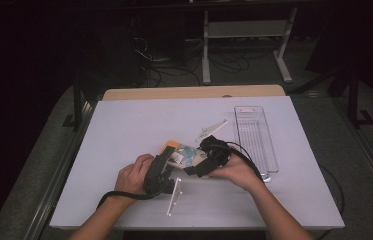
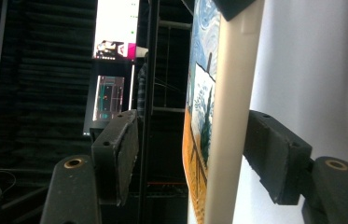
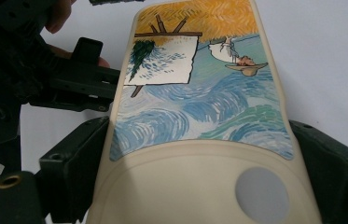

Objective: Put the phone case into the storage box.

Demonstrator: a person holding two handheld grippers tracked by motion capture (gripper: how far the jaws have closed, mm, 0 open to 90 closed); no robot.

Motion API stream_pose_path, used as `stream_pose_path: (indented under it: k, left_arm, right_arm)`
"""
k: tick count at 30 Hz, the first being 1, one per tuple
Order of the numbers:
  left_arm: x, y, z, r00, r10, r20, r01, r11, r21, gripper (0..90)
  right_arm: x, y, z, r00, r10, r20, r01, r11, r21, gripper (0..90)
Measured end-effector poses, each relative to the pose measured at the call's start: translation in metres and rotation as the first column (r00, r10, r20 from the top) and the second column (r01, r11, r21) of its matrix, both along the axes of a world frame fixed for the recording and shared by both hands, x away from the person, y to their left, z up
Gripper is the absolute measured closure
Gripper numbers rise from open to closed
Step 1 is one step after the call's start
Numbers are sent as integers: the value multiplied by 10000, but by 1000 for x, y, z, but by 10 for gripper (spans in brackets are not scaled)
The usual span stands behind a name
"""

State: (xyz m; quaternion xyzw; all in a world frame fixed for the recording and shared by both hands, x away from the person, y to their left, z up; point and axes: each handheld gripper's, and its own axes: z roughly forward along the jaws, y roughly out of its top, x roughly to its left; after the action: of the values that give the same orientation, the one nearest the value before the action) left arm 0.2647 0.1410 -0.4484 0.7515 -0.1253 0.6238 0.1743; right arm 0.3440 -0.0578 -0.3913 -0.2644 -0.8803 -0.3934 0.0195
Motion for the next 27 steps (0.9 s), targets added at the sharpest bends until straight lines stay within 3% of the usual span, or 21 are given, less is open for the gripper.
stream_pose_path:
  k: [13,18,27]
  left_arm:
    - [-6,-4,3,9999,-148,41,148,9997,170,566]
    - [-7,-5,3,9997,-142,-180,148,9993,347,651]
    - [-8,-5,3,9996,-194,-218,204,9988,456,755]
  right_arm:
    - [0,2,0,10000,46,0,-46,10000,7,106]
    - [1,0,-1,9999,37,126,-36,10000,-7,106]
    - [1,0,1,10000,23,10,-24,9998,186,105]
